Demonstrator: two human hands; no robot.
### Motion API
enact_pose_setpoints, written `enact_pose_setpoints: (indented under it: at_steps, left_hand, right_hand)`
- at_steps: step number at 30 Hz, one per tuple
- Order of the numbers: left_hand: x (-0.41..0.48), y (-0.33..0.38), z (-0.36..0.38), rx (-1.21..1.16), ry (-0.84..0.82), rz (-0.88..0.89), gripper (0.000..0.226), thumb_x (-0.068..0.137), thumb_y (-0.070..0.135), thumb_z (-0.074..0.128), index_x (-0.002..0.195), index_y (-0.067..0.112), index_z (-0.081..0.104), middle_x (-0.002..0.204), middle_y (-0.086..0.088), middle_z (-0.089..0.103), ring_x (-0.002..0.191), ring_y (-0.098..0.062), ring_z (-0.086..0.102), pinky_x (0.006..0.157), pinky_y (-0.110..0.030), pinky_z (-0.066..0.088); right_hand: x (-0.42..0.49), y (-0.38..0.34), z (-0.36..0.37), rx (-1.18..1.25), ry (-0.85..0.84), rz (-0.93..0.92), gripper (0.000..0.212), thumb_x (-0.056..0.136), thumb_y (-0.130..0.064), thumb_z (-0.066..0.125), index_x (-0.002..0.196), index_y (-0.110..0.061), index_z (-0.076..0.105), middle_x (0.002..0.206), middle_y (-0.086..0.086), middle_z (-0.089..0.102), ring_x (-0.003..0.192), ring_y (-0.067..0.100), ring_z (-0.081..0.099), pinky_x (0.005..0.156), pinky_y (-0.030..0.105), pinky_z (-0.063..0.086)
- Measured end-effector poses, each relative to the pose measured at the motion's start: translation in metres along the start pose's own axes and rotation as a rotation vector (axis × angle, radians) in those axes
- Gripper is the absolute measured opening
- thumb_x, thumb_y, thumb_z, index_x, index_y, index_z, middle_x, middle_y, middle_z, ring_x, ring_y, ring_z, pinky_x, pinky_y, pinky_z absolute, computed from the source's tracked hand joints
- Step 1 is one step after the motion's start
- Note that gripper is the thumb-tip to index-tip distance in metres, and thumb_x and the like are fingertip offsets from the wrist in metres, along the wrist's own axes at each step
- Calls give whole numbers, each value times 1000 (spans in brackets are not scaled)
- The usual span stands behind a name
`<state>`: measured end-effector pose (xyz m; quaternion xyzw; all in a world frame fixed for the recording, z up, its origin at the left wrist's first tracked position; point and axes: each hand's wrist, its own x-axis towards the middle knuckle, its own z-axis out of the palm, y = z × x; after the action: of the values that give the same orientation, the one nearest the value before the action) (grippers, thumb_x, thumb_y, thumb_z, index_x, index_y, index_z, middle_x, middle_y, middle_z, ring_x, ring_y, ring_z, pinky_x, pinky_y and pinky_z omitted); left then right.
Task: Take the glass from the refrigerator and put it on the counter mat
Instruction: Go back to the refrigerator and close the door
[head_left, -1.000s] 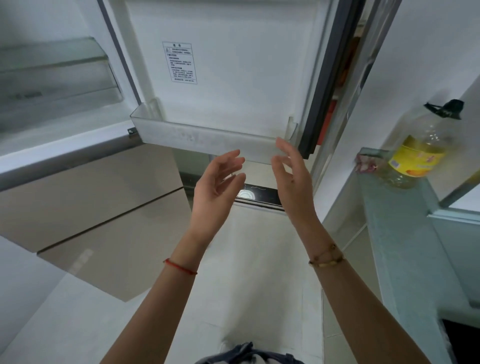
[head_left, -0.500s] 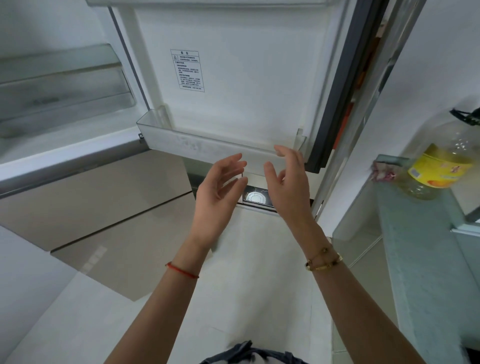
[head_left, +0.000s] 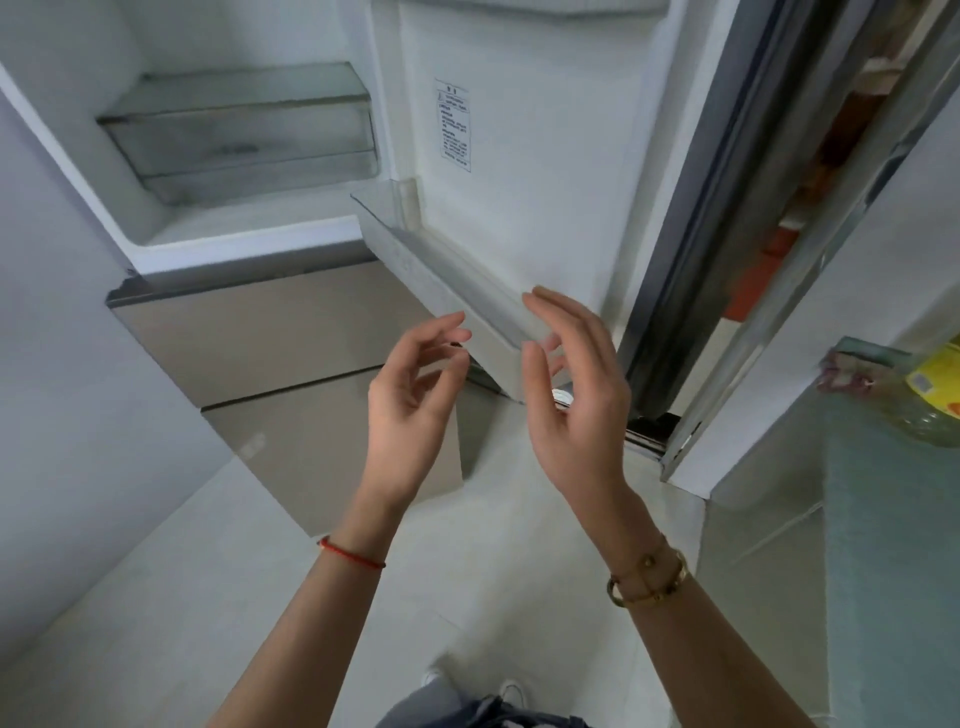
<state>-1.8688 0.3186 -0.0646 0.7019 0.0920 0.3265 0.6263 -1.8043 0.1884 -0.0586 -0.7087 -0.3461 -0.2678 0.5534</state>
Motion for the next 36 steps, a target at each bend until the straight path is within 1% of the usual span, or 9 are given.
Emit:
enact_pose_setpoints:
  at_steps: [4,6,18,21,24,29,30,33,36]
  left_hand:
    - [-10,10,-26,13,67,20,24,99,6,61,121,13,66,114,4,72,109,-17,66,94,-24,53]
    - [-13,16,-38,19,80,37,24,99,6,61,119,16,67,114,2,72,107,-12,66,93,-21,51]
    - [-46,41,-150,26,57,50,26,98,4,61,118,21,67,112,3,71,105,-6,65,92,-20,52]
    - [-54,40,-176,26,42,26,25,99,6,61,119,18,67,113,2,72,107,-11,66,95,-24,54]
    - [-61,41,-196,35,21,17,25,98,8,61,120,19,67,114,1,72,106,-9,66,92,-21,53]
    - [-67,41,-217,21,14,11,24,98,7,61,118,20,67,115,5,72,105,-6,66,91,-18,52]
    - [-68,41,-221,17,17,10,24,98,6,61,118,18,67,116,5,72,105,-5,66,91,-17,52]
    - [-69,40,-233,17,28,16,26,98,5,60,117,22,66,120,1,71,107,-7,66,90,-17,51]
    - [-66,36,-246,48,47,17,29,98,4,60,121,22,65,125,2,70,114,-15,66,93,-20,51]
  right_hand:
    - [-2,-23,15,24,-1,-61,30,100,-8,52,126,2,64,132,13,64,112,28,63,91,16,47]
    - [-4,-33,23,37,6,-77,30,99,-6,52,126,2,64,132,13,64,116,27,62,91,19,49]
    - [-50,-128,101,78,-11,-88,32,99,-7,52,126,4,64,132,16,64,115,29,65,93,17,49]
    - [-61,-149,116,107,-5,-62,34,99,-5,51,131,3,60,139,17,58,114,31,65,92,27,54]
    - [-69,-164,128,128,17,-21,40,100,-7,51,138,3,54,151,19,45,108,31,64,87,35,57]
    - [-74,-175,144,102,85,89,50,98,-2,56,146,2,42,161,22,24,89,22,62,78,13,50]
    - [-74,-176,148,111,83,121,53,98,-2,56,148,1,39,161,21,25,87,21,62,76,11,50]
    - [-74,-175,160,160,22,192,62,99,-8,56,154,-4,29,147,16,50,87,20,63,68,10,49]
    - [-74,-177,177,196,-82,155,62,101,-15,55,155,-6,27,149,8,54,88,18,62,66,14,50]
